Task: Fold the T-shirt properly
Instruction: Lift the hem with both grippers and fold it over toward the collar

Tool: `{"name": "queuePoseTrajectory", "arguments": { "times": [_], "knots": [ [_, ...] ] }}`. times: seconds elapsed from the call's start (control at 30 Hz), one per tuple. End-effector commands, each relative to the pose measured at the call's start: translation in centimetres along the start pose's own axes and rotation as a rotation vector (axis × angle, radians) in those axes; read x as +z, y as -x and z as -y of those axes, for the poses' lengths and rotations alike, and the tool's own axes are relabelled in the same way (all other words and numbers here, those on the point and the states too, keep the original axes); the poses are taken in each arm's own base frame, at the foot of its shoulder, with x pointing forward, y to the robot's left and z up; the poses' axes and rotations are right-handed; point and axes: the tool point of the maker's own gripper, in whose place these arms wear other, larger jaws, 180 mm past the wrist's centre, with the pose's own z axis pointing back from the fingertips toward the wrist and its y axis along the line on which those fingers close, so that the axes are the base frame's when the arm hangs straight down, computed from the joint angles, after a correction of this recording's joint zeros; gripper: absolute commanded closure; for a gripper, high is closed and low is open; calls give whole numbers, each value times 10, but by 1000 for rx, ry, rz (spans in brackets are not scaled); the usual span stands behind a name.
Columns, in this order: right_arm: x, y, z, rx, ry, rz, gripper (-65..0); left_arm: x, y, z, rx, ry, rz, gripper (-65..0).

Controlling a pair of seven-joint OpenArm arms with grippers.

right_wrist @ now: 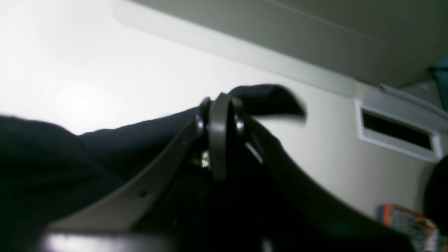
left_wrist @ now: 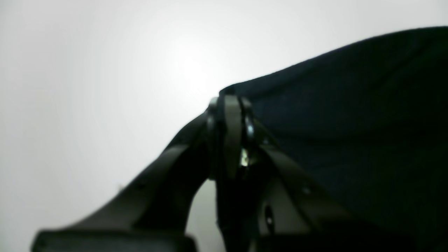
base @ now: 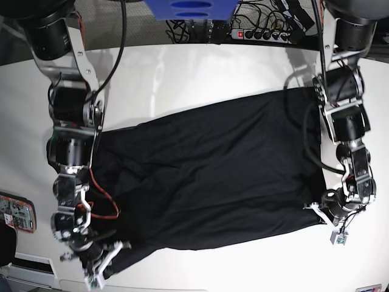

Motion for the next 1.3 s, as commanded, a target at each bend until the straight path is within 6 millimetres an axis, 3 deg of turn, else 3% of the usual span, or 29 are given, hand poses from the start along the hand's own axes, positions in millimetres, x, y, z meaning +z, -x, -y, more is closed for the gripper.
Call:
{"name": "queuePoseTrajectory", "arguments": {
  "times": [0.0, 0.07, 0.27, 0.37, 0.43, 0.53, 0.57, 0.7, 0.87, 0.93, 1.1, 1.27],
  "knots": [
    [5, -26, 14, 7, 30, 63, 0, 12, -25, -8, -26, -25, 75, 0],
    [5, -23, 14, 5, 31, 60, 0, 22, -24, -7, -56, -39, 64, 0],
    [6, 59, -7, -18, -5, -69, 0, 42, -15, 25, -116, -32, 59, 0],
    [8, 72, -11, -21, -11, -89, 0, 50, -10, 42, -131, -21, 72, 0],
    [10, 69, -11, -14, -6, -76, 0, 54, -7, 46, -129, -21, 75, 0],
    [19, 39, -5, 16, 18, -2, 0, 65, -2, 44, -94, -39, 94, 0],
    [22, 39, -5, 23, 22, 4, 0, 69, 0, 44, -87, -46, 101, 0],
    [29, 68, -14, 26, 14, -35, 0, 89, 7, 40, -95, -82, 110, 0],
    [35, 59, -11, 30, 26, -6, 0, 109, 19, 46, -130, -102, 108, 0],
    [40, 54, 0, 12, 53, 15, 0, 117, 25, 49, -146, -107, 110, 0],
    [51, 77, 9, -17, 82, -10, 0, 131, 41, 60, -154, -104, 103, 0],
    [55, 71, 10, -9, 89, 11, 0, 142, 54, 61, -113, -121, 99, 0]
  ]
}}
